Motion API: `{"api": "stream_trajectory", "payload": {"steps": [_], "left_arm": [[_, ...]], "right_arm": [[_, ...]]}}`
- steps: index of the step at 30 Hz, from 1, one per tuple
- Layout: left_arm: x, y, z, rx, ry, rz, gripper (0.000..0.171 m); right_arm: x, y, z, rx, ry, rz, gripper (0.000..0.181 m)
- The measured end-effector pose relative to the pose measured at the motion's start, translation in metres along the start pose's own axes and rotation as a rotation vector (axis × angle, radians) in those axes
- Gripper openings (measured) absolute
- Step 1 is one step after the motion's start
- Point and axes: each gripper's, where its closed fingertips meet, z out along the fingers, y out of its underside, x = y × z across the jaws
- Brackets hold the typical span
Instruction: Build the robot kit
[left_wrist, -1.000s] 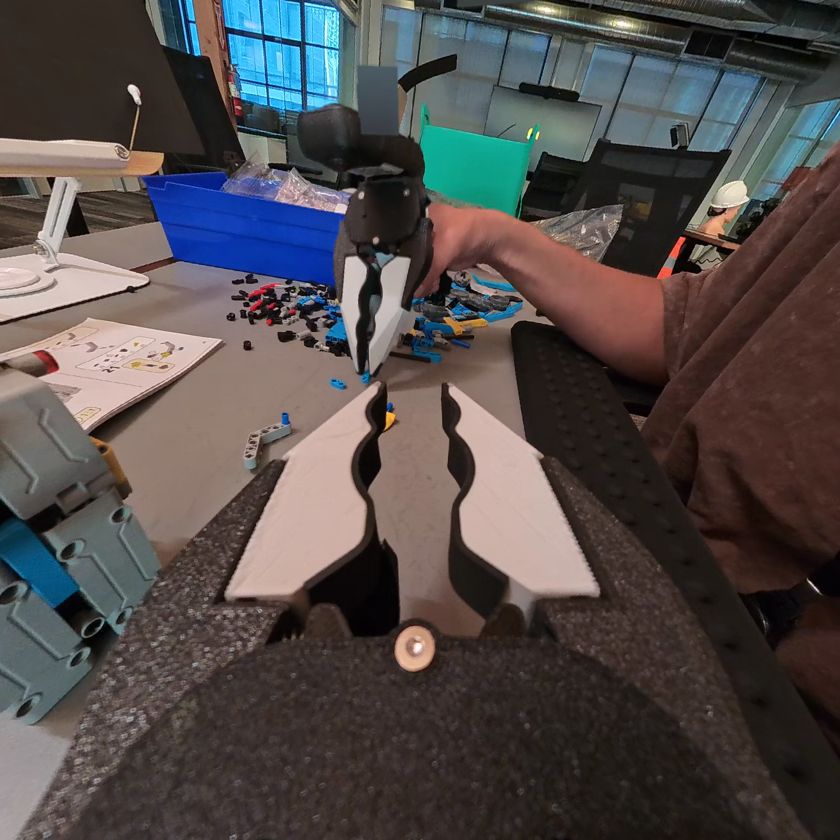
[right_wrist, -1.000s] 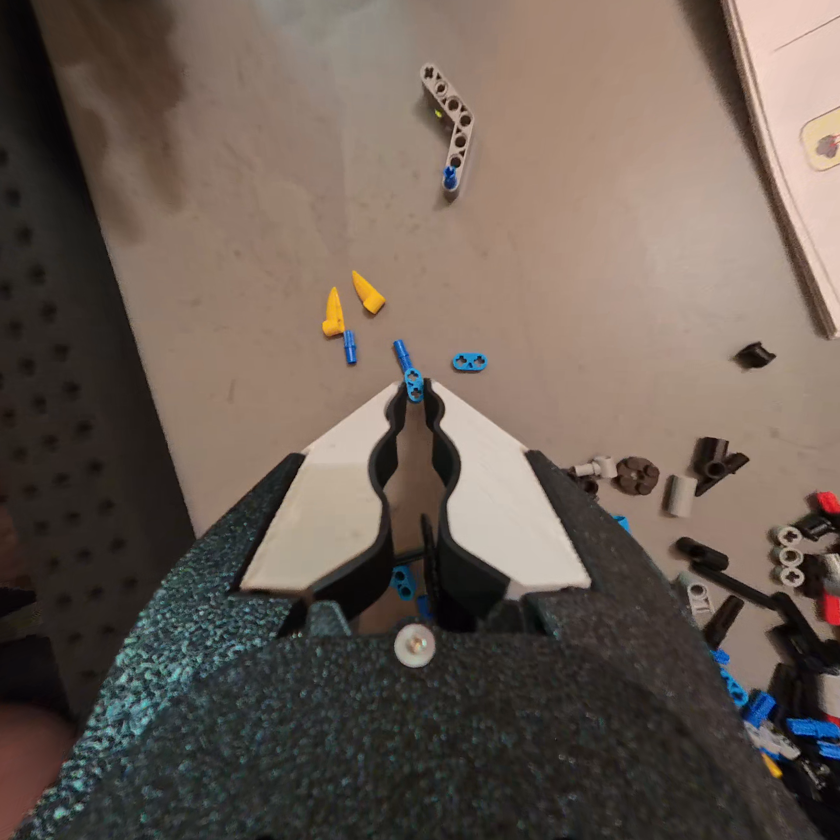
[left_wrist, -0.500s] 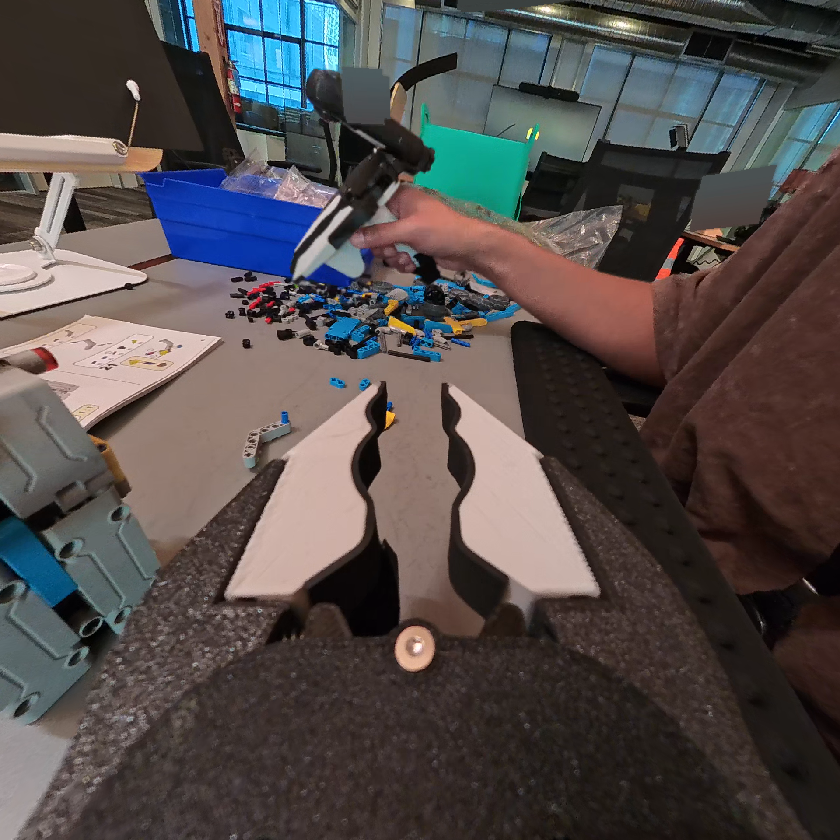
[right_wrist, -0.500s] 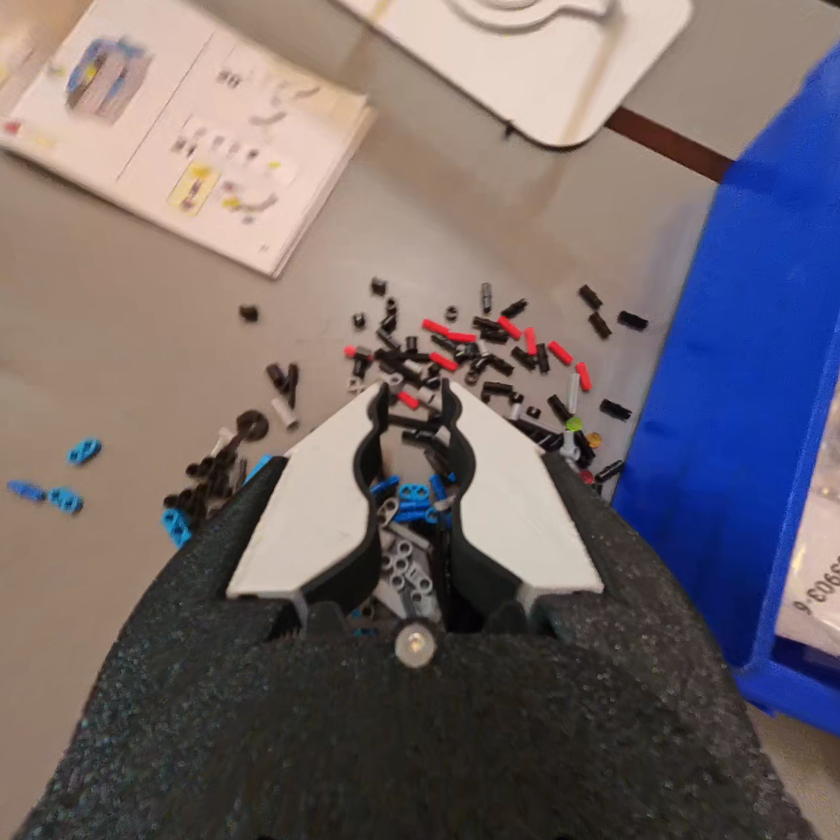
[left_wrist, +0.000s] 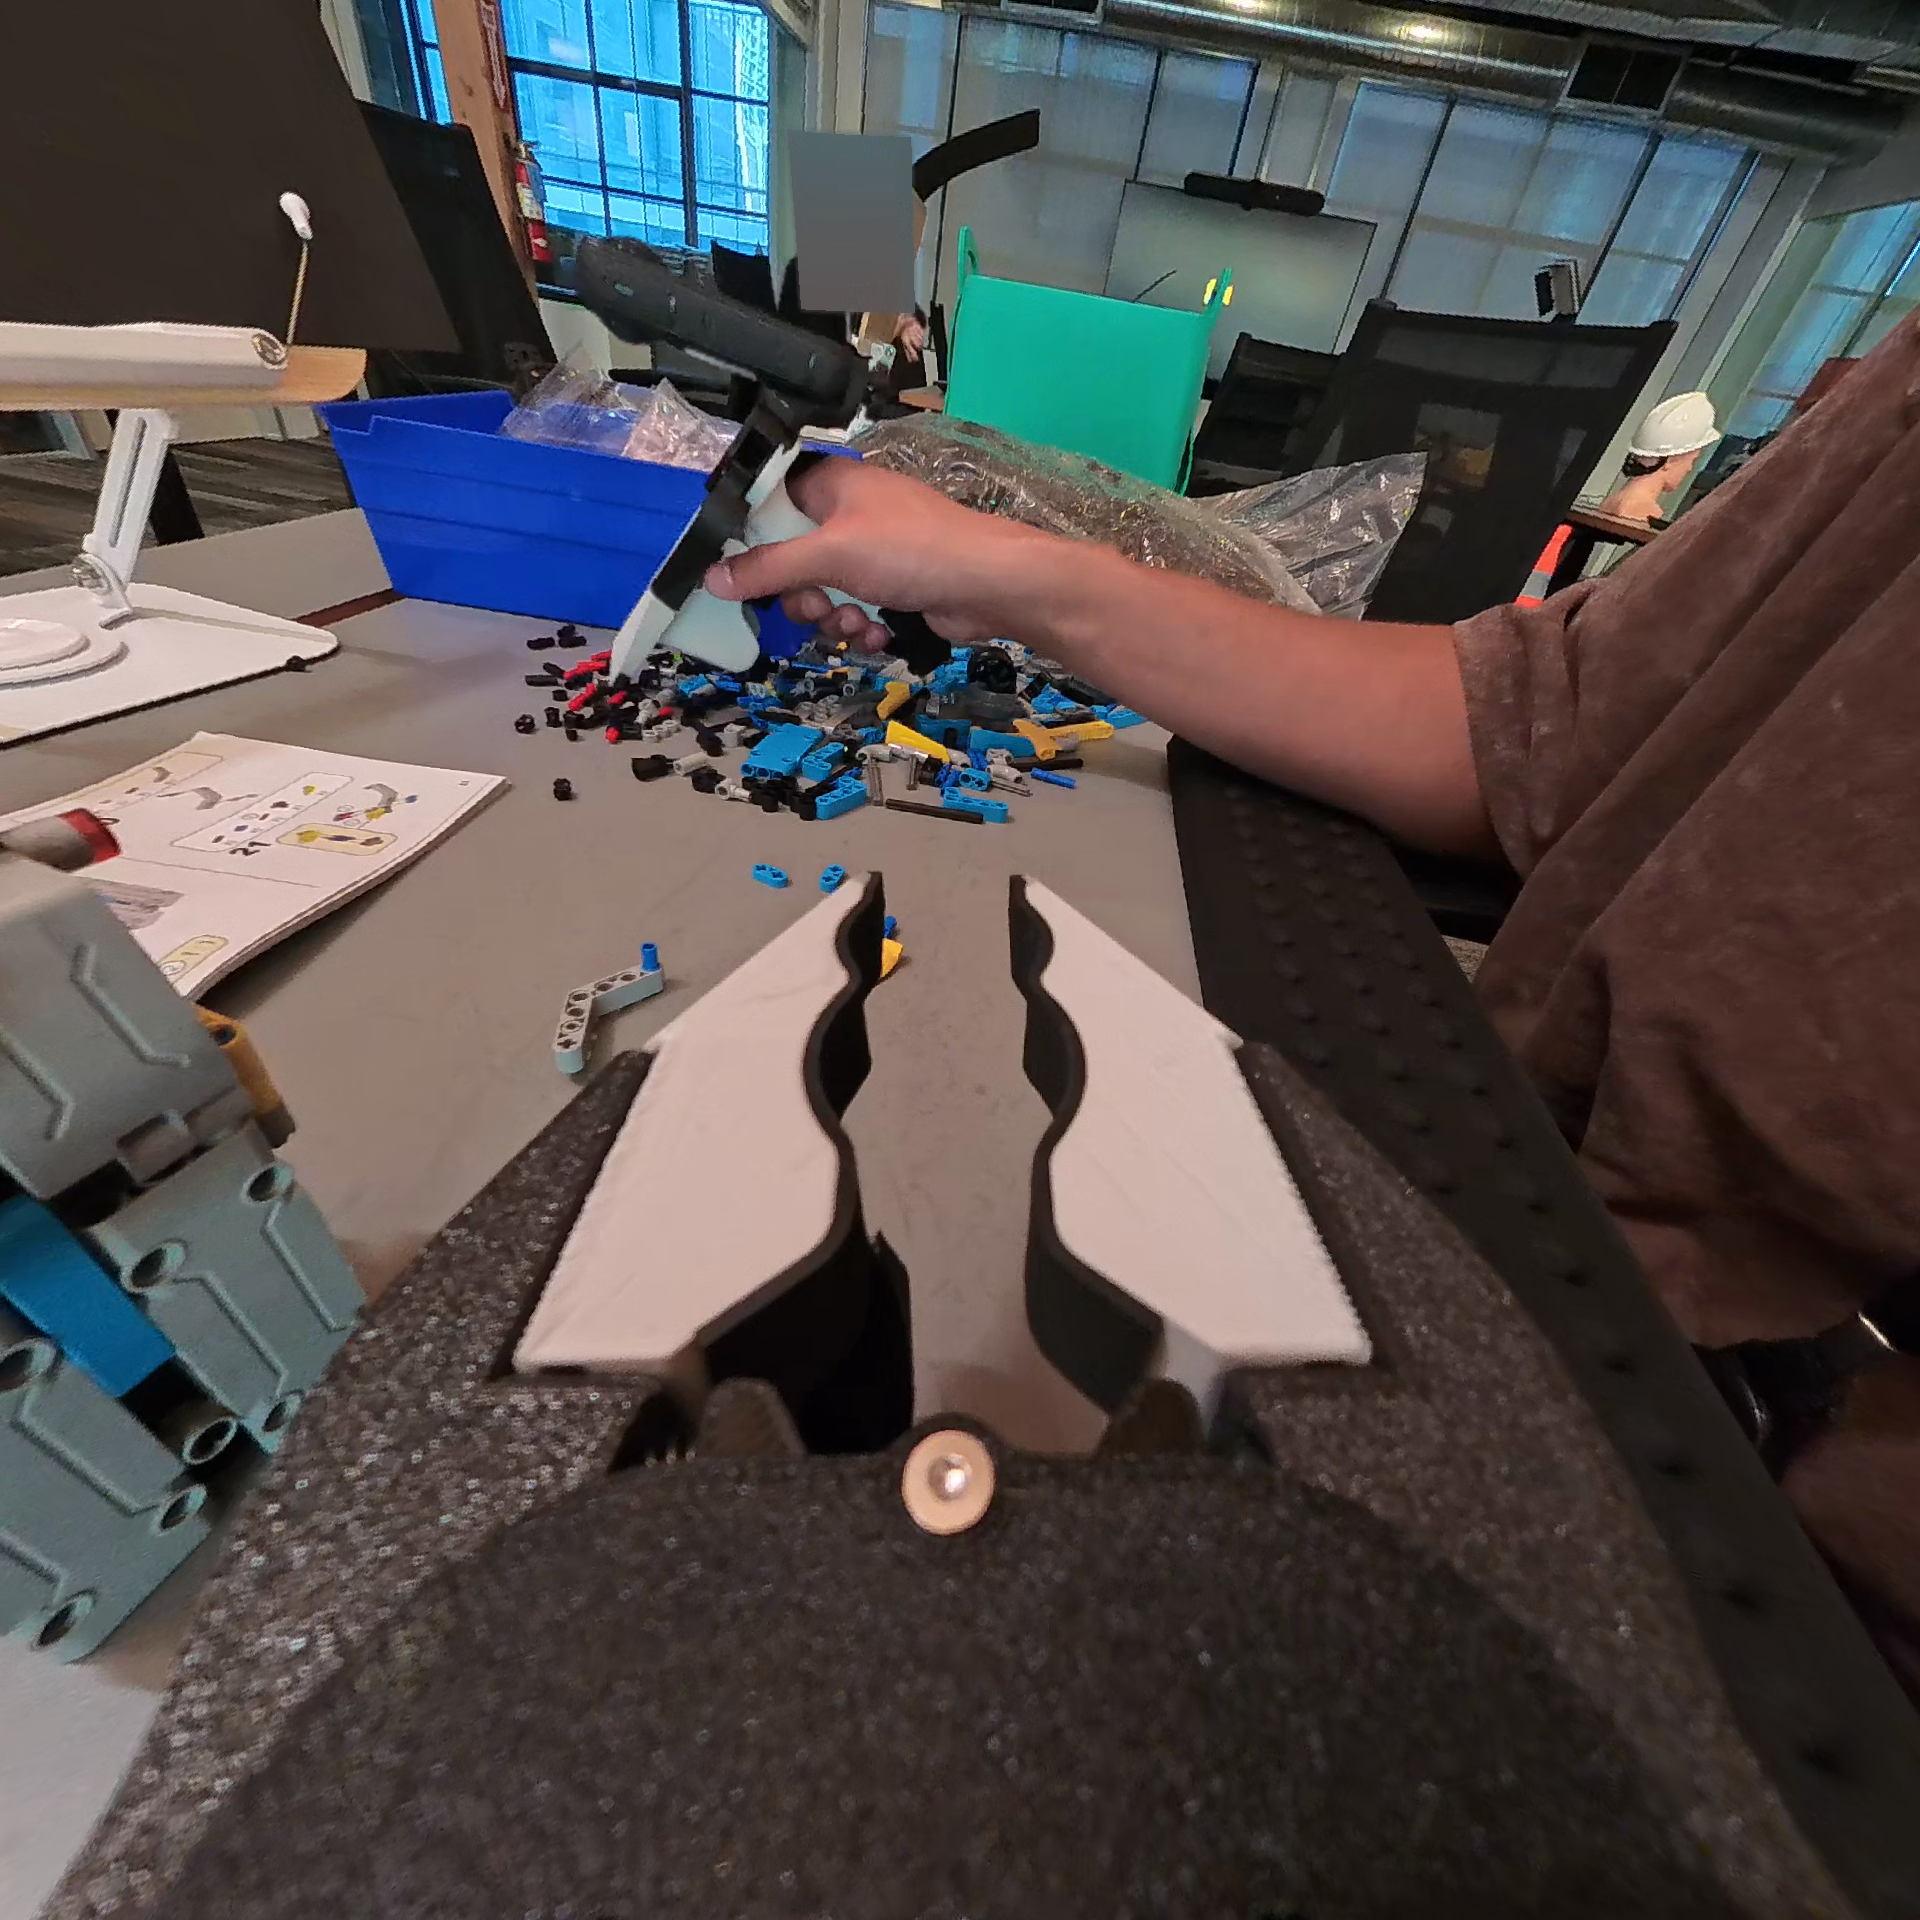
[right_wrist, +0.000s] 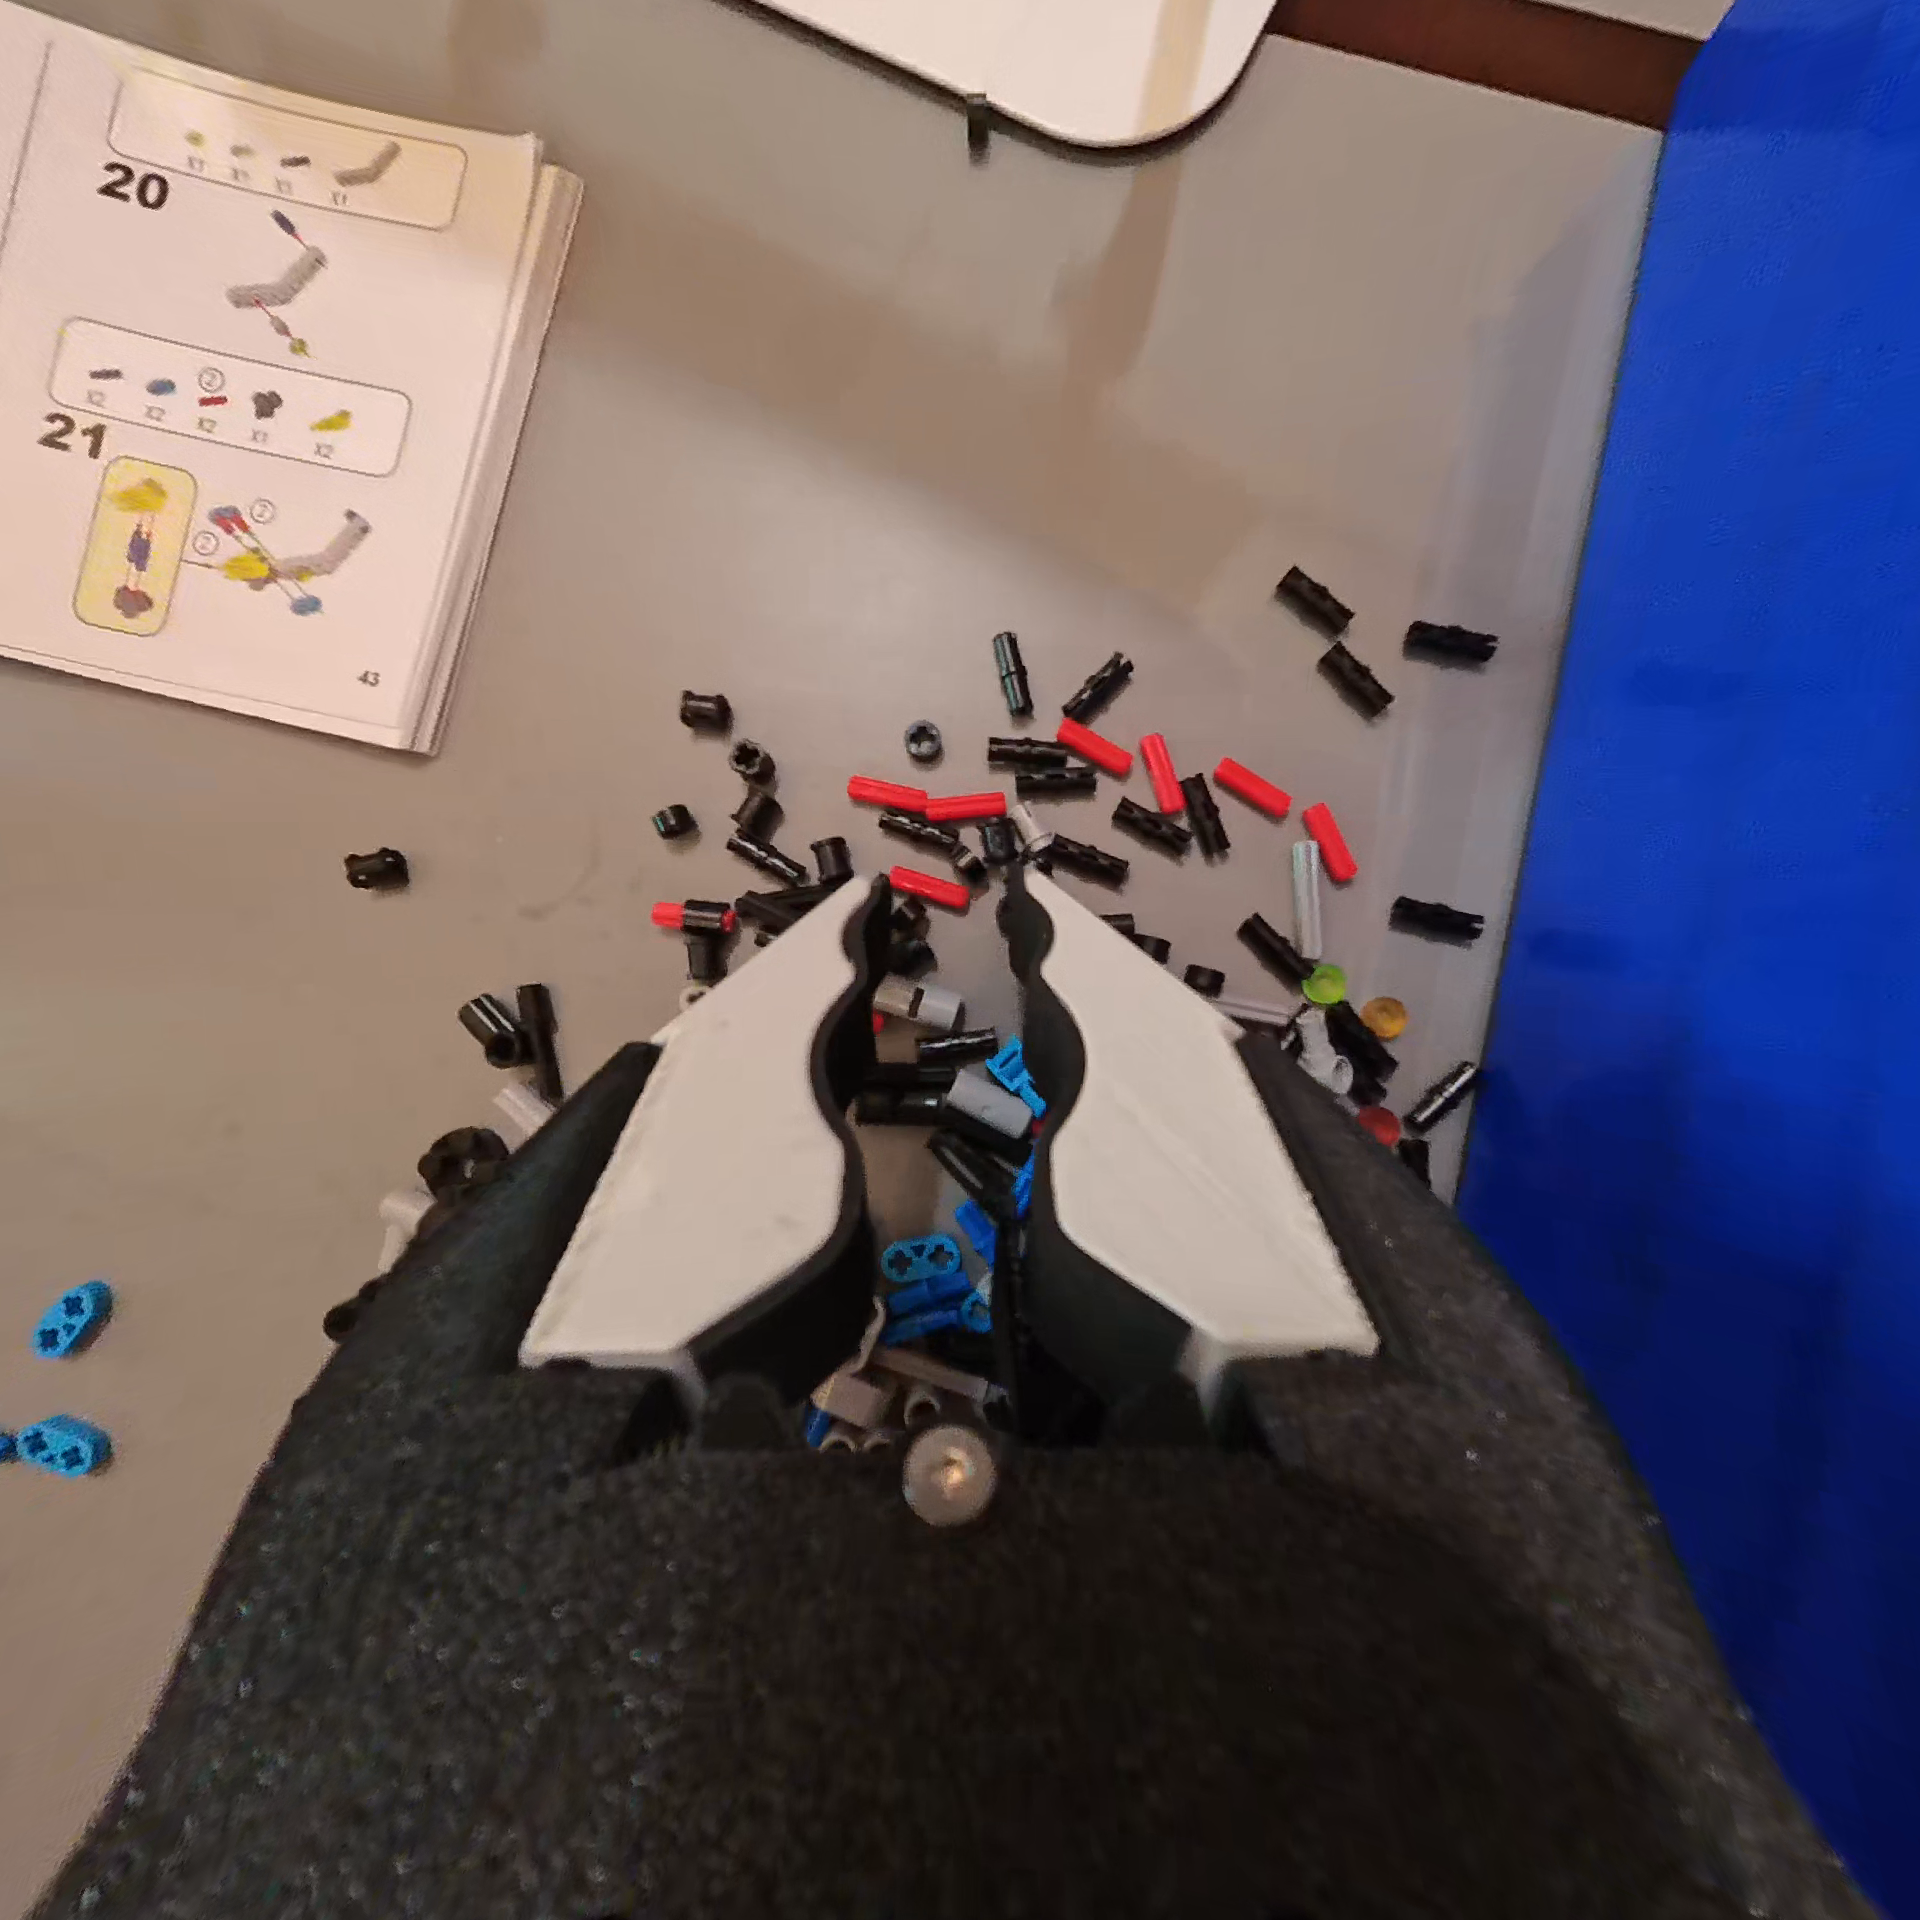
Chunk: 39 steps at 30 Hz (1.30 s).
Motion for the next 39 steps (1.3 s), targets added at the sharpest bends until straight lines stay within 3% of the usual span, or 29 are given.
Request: {"api": "stream_trajectory", "payload": {"steps": [18,22,24,31,35,37,39], "left_arm": [[0.000,0.000,0.000,0.001,0.002,-0.002,0.024],[0.000,0.000,0.000,0.000,0.002,-0.002,0.024],[0.000,0.000,0.000,0.000,0.002,-0.001,0.024],[0.001,0.000,0.000,-0.001,0.002,0.005,0.024],[0.001,0.000,0.000,-0.001,0.002,0.009,0.024],[0.001,0.000,0.000,-0.001,0.002,0.009,0.024],[0.001,0.000,0.000,-0.001,0.002,0.007,0.024]], "right_arm": [[-0.004,0.004,0.005,-0.028,0.038,-0.138,0.020],[-0.006,0.004,0.006,-0.021,-0.009,-0.128,0.017],[-0.013,0.005,0.007,-0.013,-0.088,-0.107,0.004],[-0.007,0.009,0.002,0.005,-0.117,-0.109,0.004],[-0.016,-0.005,-0.015,0.094,-0.145,-0.151,0.004],[-0.047,-0.016,-0.032,0.182,-0.281,-0.215,0.004],[-0.105,-0.012,-0.058,0.219,-0.552,-0.325,0.004]]}}
